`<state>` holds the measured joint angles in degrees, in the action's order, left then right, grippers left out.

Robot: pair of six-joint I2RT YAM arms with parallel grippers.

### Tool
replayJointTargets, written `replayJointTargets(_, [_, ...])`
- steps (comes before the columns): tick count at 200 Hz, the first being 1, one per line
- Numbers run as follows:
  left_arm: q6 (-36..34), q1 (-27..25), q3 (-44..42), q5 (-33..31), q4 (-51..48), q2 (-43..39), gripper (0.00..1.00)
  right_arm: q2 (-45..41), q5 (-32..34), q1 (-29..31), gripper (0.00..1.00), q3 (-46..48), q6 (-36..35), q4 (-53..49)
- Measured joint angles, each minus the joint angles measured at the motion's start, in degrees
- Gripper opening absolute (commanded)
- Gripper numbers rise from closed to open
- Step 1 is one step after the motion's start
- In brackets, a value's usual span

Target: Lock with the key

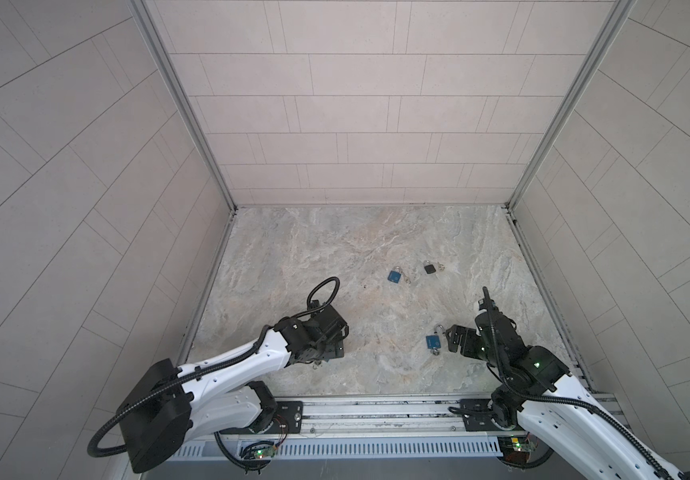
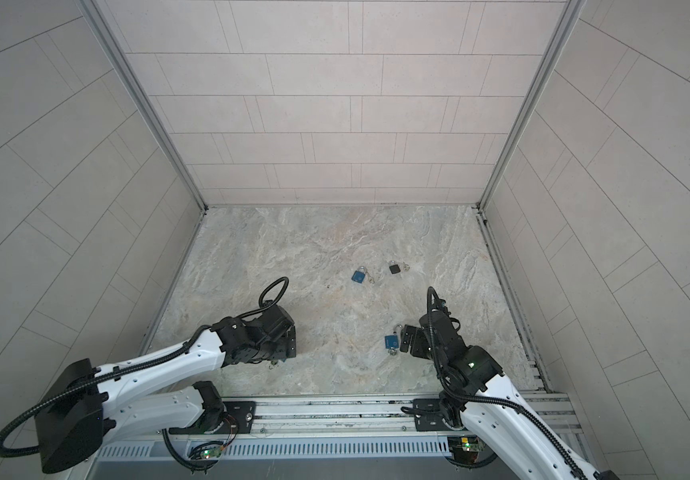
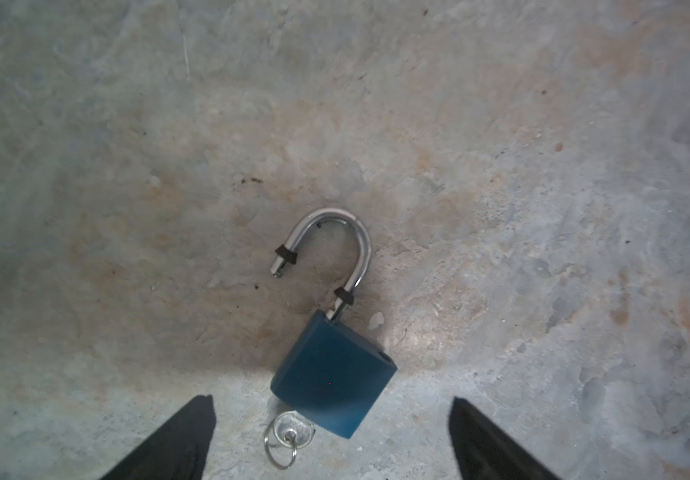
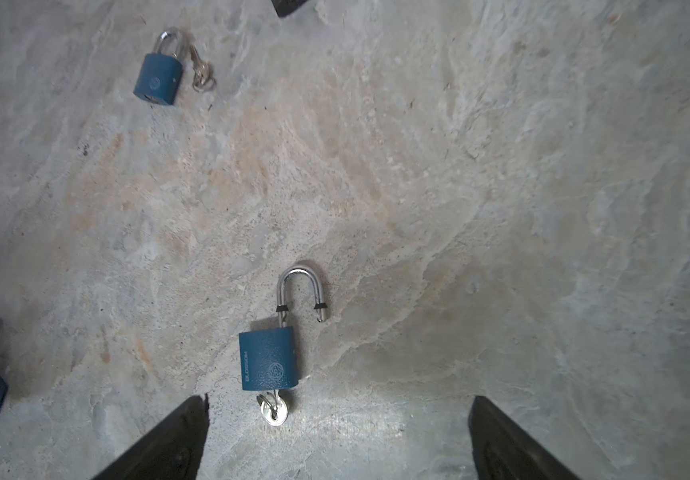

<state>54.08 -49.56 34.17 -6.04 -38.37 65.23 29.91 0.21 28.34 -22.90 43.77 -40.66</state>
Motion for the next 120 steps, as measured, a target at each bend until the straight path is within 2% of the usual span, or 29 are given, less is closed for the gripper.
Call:
replayJointTargets(53, [0.3, -1.4, 2.7, -4.1, -3.7, 9.0, 1.00, 0.8, -3.4, 0.0, 1.00, -0.5, 0.0, 0.5])
replayJointTargets(82, [-0.5, -2.0, 4.2, -5.7, -3.0, 10.4, 1.00, -0.6, -4.0, 0.0, 1.00, -0.7, 0.0, 0.3])
replayJointTargets(120, [-2.5, -2.0, 4.2, -4.5, -0.6, 13.2, 1.00, -0.8, -3.8, 0.0, 1.00, -1.8, 0.0, -0.3])
